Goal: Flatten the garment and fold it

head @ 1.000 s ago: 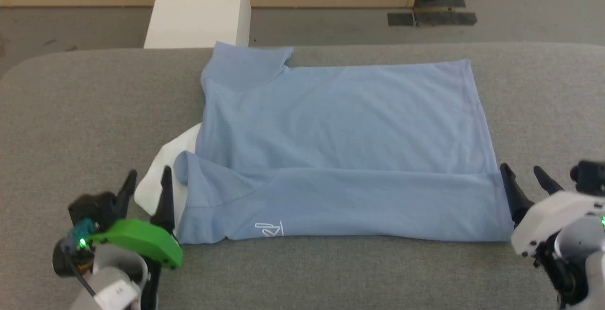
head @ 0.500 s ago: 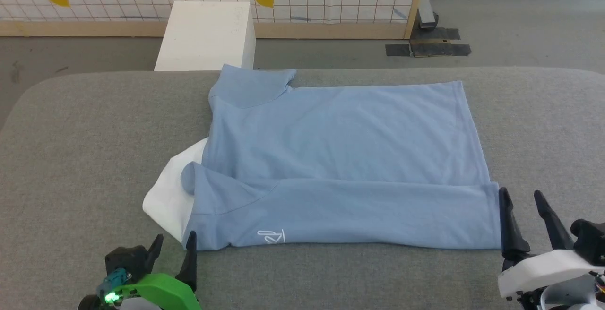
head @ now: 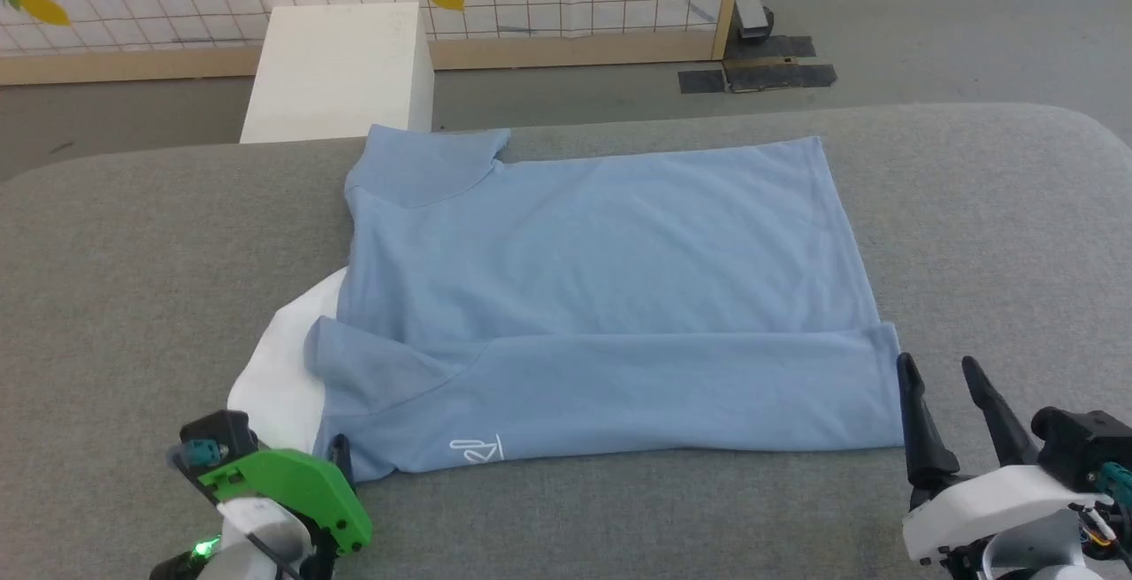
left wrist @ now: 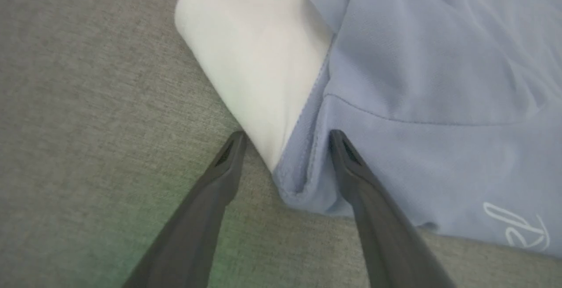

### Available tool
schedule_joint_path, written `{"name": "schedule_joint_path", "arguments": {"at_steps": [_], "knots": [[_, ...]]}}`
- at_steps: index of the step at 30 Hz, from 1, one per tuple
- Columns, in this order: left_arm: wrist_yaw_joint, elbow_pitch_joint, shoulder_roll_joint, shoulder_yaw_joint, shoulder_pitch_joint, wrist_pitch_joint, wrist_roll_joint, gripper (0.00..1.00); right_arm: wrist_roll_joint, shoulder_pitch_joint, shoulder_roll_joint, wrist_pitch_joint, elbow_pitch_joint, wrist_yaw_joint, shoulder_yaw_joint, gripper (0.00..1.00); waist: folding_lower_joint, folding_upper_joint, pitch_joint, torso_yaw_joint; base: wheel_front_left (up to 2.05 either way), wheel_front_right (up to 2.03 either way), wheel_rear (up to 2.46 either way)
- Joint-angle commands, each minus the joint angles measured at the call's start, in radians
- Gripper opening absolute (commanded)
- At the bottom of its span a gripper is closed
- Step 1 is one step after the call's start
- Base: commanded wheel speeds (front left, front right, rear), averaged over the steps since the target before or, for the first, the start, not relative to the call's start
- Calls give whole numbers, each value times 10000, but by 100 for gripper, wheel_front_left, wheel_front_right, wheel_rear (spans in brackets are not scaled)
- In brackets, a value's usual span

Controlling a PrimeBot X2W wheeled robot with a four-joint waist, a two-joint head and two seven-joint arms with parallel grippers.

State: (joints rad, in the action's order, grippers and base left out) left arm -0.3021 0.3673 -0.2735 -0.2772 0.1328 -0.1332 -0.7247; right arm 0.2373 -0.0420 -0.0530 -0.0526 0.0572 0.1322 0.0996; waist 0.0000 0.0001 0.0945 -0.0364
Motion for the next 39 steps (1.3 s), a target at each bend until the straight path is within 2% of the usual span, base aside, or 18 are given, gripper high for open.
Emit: {"name": "schedule_joint_path", "arguments": {"at_steps": [1,2,3,4,8,12,16,24,25,26,27,29,33,39], "knots": [[-87,162,76,-78,69,-438,-138,100,39,116,24,23,60,-15,-54,100,0,-1,50,-136,0,0,0],[-112,177,71,-97,82,-646,-203,96,53,122,24,35,90,-15,-77,100,0,-1,60,-169,0,0,0],[-103,146,44,-132,100,-800,-234,32,67,130,25,35,122,-15,-103,100,0,-1,71,-201,0,0,0],[-94,93,18,-140,109,-822,-233,1,79,136,25,31,145,-15,-123,100,0,-1,79,-222,0,0,0],[-68,-127,-76,-168,47,-724,-170,0,-108,185,26,77,268,-15,-110,100,0,-1,123,-250,0,0,0],[38,-305,-137,-252,-6,-589,-93,0,-387,420,26,619,595,-15,137,100,0,-1,187,-132,0,0,0],[156,-477,-124,-379,23,-441,-4,0,-584,890,27,2173,1272,-15,598,100,0,-1,258,78,0,0,0],[450,-600,-66,-680,256,-207,174,0,-1116,2012,27,6193,2458,-15,1273,100,0,-1,463,562,0,0,0],[630,-607,-53,-782,313,-56,221,0,-1287,2206,27,7618,2622,-15,1505,37,0,-1,517,688,0,0,0],[675,-603,-53,-802,323,-3,234,0,-1291,2234,27,7954,2615,-15,1583,25,0,-1,525,718,0,0,0],[765,-572,-80,-849,344,253,335,0,-1225,2241,27,8671,2389,-15,1713,0,0,-1,508,792,0,0,0],[849,-597,-114,-838,373,564,425,0,-1135,2197,27,8530,2028,-15,1700,0,0,-1,442,820,0,0,0],[834,-604,-254,-766,334,1153,657,0,-644,1859,27,7491,1281,-15,1760,0,0,-1,206,814,0,0,0],[342,-1219,-659,-608,-417,1124,778,0,345,663,28,6580,203,-15,1823,0,0,-1,-178,667,0,0,0]]}}
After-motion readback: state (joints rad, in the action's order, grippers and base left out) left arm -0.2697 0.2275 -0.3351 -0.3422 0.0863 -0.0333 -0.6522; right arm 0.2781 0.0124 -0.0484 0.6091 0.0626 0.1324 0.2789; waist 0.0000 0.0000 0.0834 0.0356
